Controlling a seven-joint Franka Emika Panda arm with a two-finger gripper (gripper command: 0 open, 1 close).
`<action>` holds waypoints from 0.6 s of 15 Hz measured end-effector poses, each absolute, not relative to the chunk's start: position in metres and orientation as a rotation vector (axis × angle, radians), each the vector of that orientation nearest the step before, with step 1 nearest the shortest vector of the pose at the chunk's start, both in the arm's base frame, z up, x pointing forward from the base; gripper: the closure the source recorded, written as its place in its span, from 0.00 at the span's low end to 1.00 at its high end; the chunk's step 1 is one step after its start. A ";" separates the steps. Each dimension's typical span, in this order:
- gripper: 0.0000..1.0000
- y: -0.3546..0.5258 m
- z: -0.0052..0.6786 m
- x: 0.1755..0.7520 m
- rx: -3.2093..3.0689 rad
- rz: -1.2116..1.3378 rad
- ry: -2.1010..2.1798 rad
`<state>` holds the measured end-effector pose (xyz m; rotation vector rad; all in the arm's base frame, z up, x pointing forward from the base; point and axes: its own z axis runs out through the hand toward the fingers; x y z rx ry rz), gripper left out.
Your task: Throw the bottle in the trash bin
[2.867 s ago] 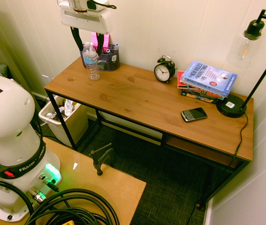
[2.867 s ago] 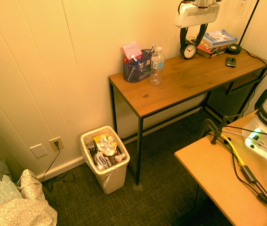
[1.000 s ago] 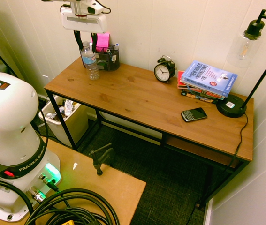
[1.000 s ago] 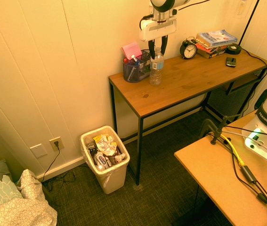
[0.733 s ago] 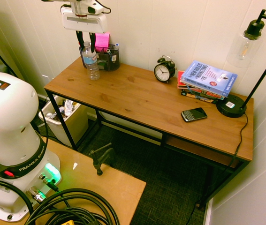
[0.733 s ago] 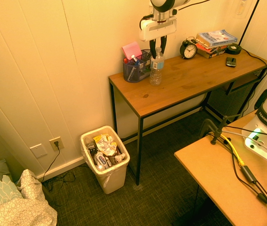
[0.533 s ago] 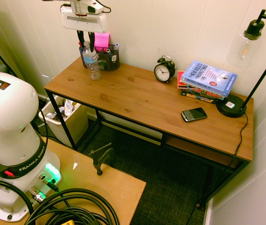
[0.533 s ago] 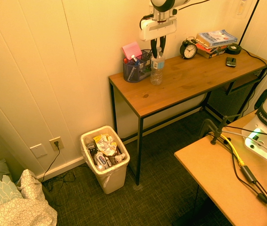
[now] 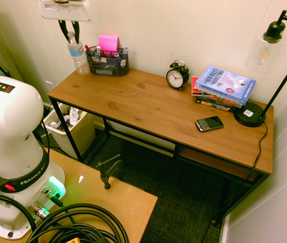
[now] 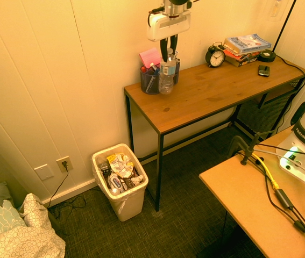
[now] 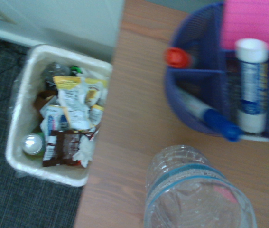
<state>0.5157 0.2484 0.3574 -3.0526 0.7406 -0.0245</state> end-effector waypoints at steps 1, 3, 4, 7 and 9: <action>1.00 0.279 0.359 0.511 -3.077 -0.027 0.684; 1.00 0.336 0.353 0.505 -3.129 -0.014 0.589; 1.00 0.363 0.344 0.504 -3.156 0.011 0.551; 1.00 0.419 0.301 0.508 -3.211 0.116 0.472; 1.00 0.440 0.260 0.511 -3.231 0.289 0.484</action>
